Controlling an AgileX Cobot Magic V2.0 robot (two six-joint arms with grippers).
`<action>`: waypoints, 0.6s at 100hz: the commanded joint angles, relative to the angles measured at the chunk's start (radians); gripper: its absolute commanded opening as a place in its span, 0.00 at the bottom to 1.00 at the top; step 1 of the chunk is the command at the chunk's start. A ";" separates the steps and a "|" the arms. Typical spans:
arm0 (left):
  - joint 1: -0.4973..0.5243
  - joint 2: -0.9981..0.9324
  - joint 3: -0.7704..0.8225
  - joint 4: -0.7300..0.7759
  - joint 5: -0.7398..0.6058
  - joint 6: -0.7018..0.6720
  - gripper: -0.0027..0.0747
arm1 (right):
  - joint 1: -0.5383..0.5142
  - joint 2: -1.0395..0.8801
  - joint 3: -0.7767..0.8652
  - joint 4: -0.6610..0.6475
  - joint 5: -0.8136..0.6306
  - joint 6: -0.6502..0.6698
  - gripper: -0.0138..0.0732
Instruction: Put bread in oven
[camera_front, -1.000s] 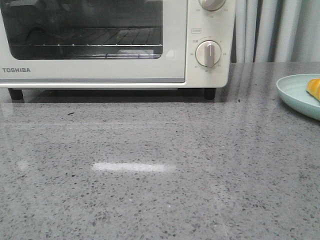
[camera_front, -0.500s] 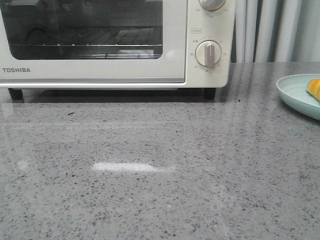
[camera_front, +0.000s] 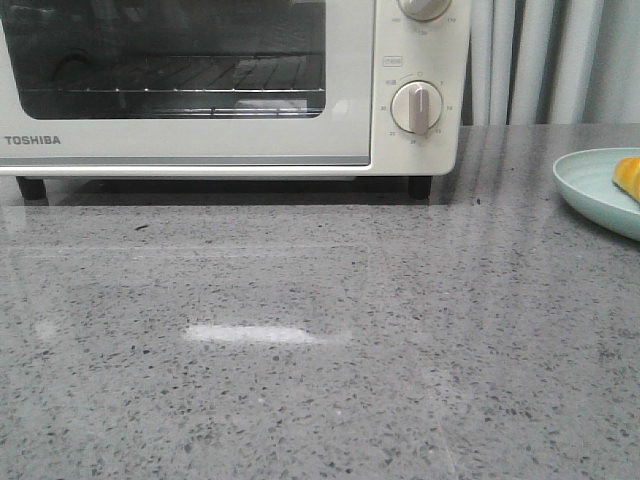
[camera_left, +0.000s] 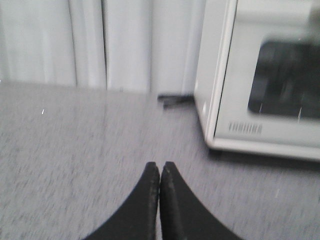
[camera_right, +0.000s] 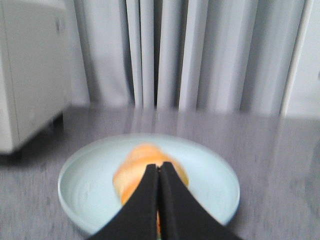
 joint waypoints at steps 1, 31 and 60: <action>0.000 -0.029 0.024 -0.053 -0.168 -0.010 0.01 | -0.006 -0.019 0.012 0.001 -0.212 -0.006 0.07; 0.000 -0.029 0.024 -0.157 -0.333 -0.081 0.01 | -0.006 -0.019 0.010 0.006 -0.467 0.308 0.07; -0.006 -0.012 -0.076 -0.032 -0.272 -0.223 0.01 | -0.006 -0.019 -0.026 0.006 -0.422 0.414 0.07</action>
